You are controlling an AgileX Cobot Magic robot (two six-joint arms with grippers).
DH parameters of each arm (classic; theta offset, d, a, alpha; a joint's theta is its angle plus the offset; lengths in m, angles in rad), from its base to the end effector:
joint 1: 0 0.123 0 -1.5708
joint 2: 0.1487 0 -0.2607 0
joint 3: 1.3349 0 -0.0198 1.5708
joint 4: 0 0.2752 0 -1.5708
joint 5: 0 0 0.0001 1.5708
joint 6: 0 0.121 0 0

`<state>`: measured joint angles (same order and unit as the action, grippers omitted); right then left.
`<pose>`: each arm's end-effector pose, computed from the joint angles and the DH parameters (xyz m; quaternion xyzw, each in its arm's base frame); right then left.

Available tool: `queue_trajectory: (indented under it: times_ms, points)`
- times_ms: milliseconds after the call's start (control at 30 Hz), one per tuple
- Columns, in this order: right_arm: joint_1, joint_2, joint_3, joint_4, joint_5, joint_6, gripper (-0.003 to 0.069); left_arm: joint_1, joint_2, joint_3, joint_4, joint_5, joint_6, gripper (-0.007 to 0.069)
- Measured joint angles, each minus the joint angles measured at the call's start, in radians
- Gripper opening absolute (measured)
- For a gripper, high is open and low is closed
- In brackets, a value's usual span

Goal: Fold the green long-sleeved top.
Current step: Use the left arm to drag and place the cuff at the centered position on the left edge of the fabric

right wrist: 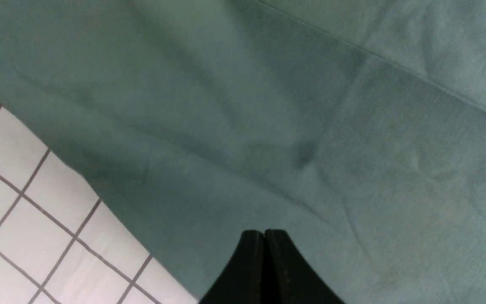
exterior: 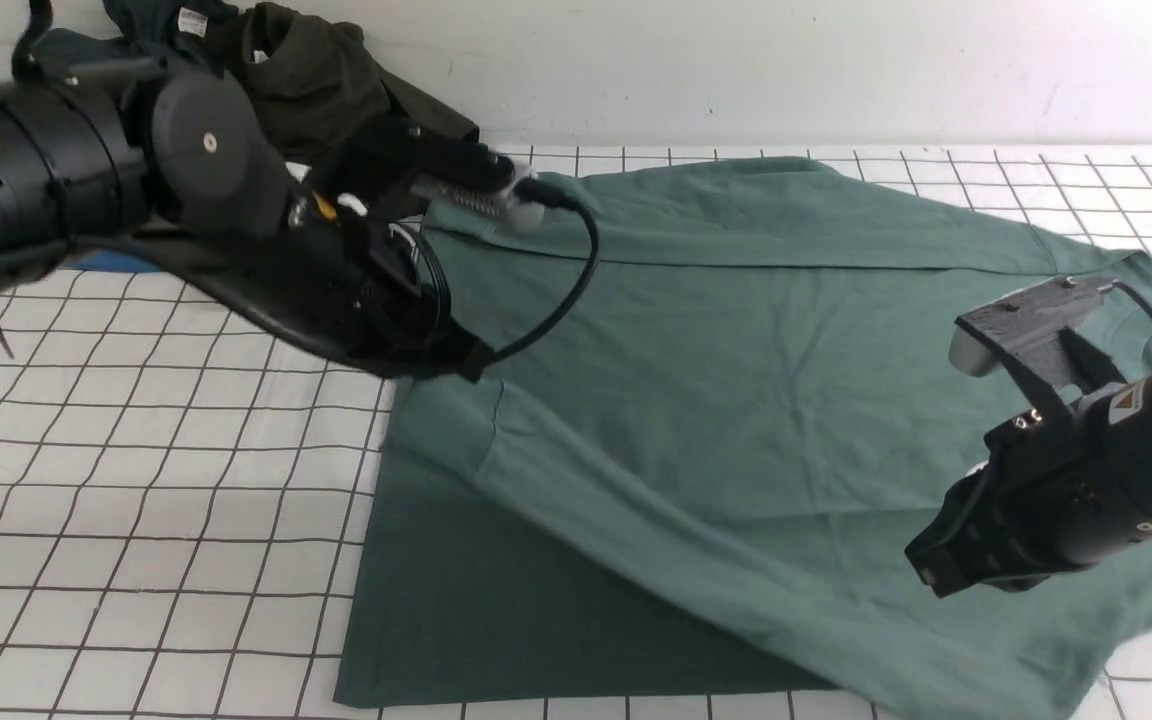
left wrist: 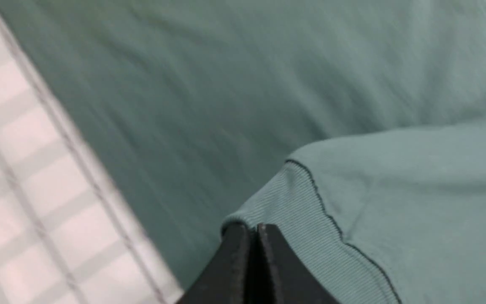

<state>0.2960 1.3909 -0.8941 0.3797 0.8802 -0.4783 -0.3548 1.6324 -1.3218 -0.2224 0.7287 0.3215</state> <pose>0.2657 0.1172 0.1820 -0.2758 0.9376 0.1477 0.1516 0.3668 -0.1548 0.2396 0.2609 0.9117 -0.1006 0.3009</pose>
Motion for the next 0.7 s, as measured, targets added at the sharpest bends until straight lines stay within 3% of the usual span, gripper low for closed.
queue_trajectory:
  times_ms: [200, 400, 533, 700]
  points:
    - [0.0, 0.0, 0.0, -0.001, -0.004, 0.0, -0.001, 0.001, 0.049, -0.125, 0.126, -0.098, -0.077, -0.0007]
    - [0.0, 0.0, 0.0, -0.002, -0.005, 0.0, -0.001, 0.036, 0.27, -0.198, 0.144, -0.19, -0.156, 0.0006]
    - [0.0, 0.0, 0.0, 0.0, -0.005, 0.0, -0.001, 0.062, 0.4, -0.306, 0.142, -0.147, -0.167, 0.0094]
    - [0.0, 0.001, 0.0, 0.0, -0.031, -0.006, -0.001, 0.102, 0.538, -0.65, 0.092, 0.112, -0.171, 0.03]
